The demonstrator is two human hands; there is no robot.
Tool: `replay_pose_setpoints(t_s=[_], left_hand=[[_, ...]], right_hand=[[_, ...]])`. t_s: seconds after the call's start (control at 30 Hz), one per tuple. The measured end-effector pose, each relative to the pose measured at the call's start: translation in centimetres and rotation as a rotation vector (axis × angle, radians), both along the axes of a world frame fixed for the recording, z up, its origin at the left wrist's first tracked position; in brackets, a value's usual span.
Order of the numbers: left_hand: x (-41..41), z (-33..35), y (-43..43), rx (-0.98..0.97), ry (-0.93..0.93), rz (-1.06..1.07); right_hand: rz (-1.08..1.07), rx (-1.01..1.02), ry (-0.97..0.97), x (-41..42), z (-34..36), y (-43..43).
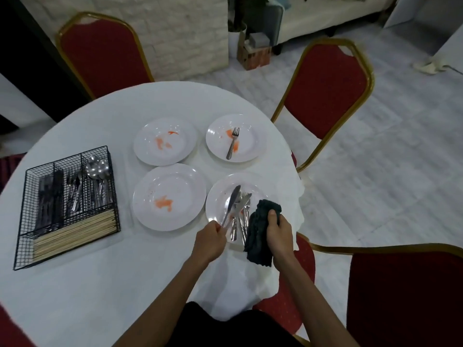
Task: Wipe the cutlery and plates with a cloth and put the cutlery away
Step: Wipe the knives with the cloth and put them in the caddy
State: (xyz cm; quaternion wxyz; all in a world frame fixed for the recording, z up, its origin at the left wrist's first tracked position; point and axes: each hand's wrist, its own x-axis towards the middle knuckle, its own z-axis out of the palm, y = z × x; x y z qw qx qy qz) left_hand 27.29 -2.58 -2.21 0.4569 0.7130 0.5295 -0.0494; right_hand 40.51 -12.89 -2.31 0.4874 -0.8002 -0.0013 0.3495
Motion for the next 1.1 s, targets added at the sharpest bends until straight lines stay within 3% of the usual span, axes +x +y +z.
replay_pose_setpoints(t_s=[0.1,0.2,0.33,0.53,0.73,1.0,1.1], left_hand=[[-0.7,2.4,-1.4,-0.189,-0.194,0.144],[-0.9,4.0,-2.9,-0.185,-0.266,0.071],[-2.5,6.0,-1.6,-0.25,-0.356,0.081],[-5.9,8.0,1.1,-0.295,-0.333,0.084],[-9.3,7.1,2.5,-0.154,-0.305,0.152],[-13.0,6.6,3.5,-0.117,-0.297,0.217],[-13.8,6.4,4.3,-0.103,-0.316,0.28]], right_hand=[[0.001,0.045,0.136,-0.7,0.6,1.4],[0.19,0.12,0.211,-2.3,2.0,4.0],[0.152,0.157,0.199,-2.6,3.0,7.7],[-0.121,0.177,0.209,-2.6,3.7,12.3],[0.151,0.178,0.224,-9.3,3.8,13.3],[0.009,0.105,0.077,-9.5,3.9,17.9],[0.14,0.136,0.049,-13.7,4.1,17.8]])
